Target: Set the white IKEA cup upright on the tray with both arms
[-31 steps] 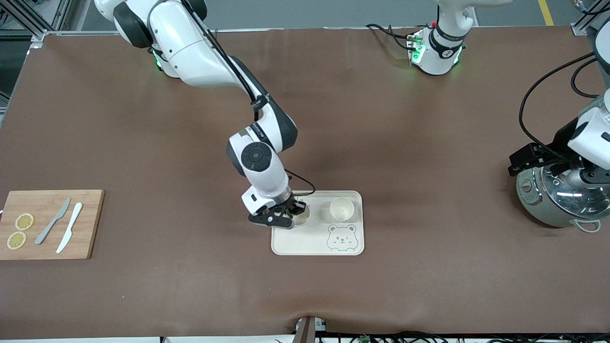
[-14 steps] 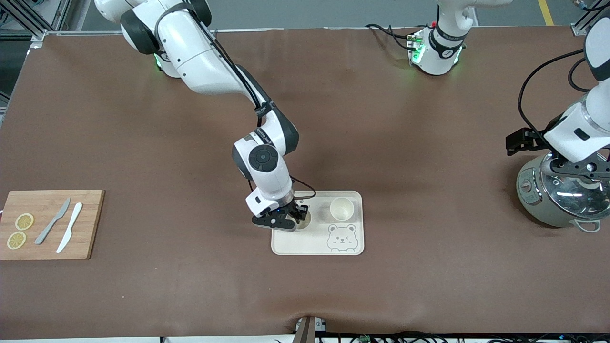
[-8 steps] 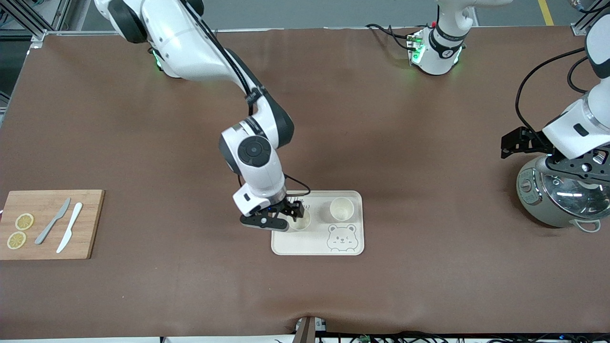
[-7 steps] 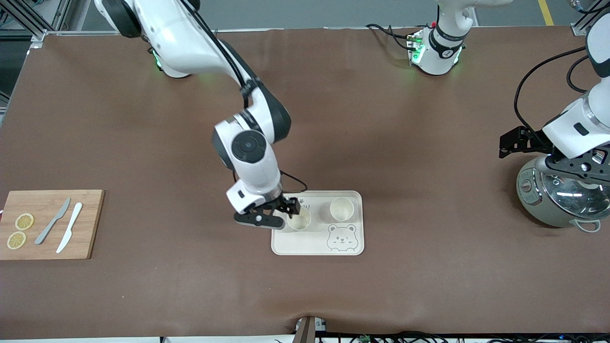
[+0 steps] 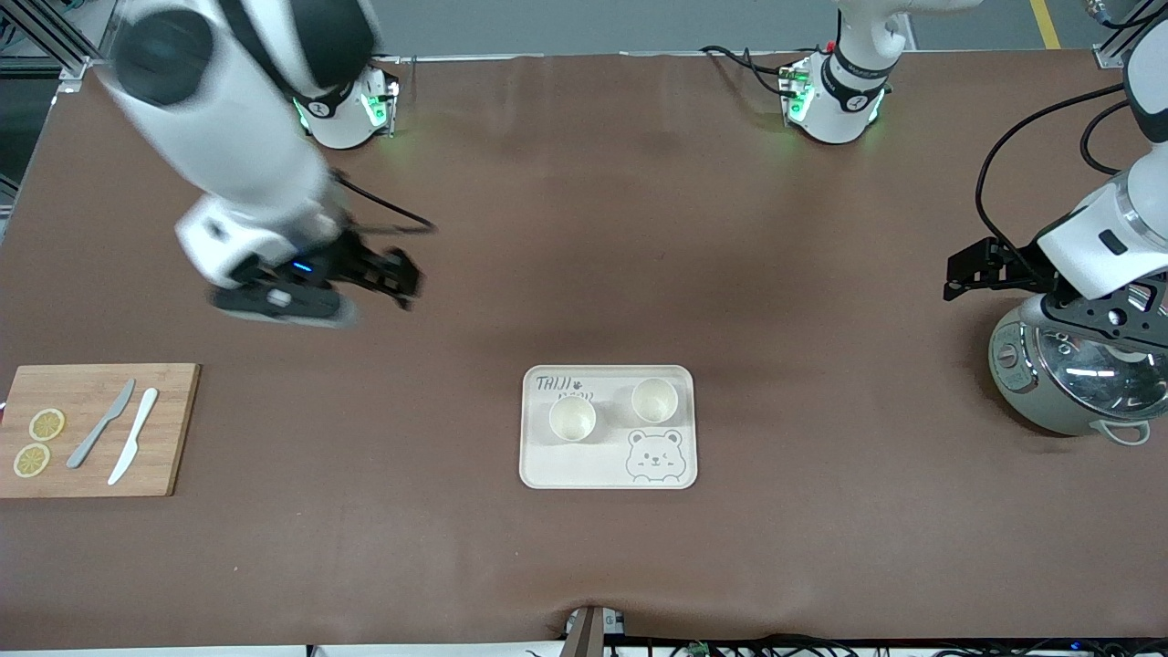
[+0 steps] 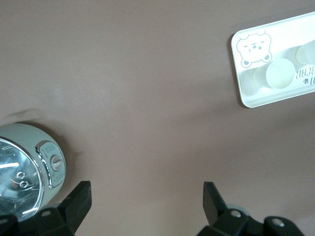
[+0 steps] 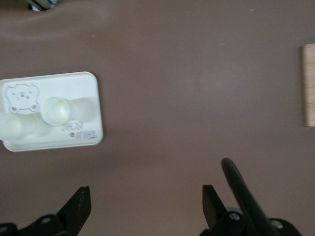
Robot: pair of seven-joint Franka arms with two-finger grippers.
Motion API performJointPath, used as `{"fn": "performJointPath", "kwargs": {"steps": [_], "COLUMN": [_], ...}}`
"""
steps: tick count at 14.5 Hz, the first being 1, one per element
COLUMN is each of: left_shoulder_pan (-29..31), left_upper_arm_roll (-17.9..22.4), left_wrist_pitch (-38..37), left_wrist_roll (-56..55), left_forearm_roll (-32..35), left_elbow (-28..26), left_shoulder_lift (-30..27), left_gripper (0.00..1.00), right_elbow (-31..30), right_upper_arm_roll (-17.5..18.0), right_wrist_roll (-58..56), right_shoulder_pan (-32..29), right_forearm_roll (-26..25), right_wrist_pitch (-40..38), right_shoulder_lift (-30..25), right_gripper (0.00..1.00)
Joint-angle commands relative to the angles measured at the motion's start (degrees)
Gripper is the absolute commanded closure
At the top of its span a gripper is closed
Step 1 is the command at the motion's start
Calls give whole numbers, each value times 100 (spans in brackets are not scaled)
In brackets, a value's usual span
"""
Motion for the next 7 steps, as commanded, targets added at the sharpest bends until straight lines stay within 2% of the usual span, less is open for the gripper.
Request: {"fn": "performJointPath", "kwargs": {"steps": [1, 4, 7], "left_shoulder_pan": [35, 26, 26], "left_upper_arm_roll": [21, 30, 4], "left_wrist_pitch": [68, 68, 68], "left_wrist_roll": [139, 139, 139], "left_forearm_roll": [87, 227, 404], "left_elbow": [-11, -11, -11], "left_shoulder_lift": [-67, -67, -67], "left_gripper": [0, 0, 0], "right_elbow": [-1385, -1625, -1660], "right_upper_arm_roll": [132, 132, 123], "right_wrist_roll": [-1009, -2125, -2287], "right_shoulder_pan": [-922, -1925, -2209], "right_forearm_roll": [-10, 8, -10], "right_wrist_pitch": [184, 368, 571], "right_shoulder_lift": [-1040, -1086, -1033], "right_gripper": [0, 0, 0]}}
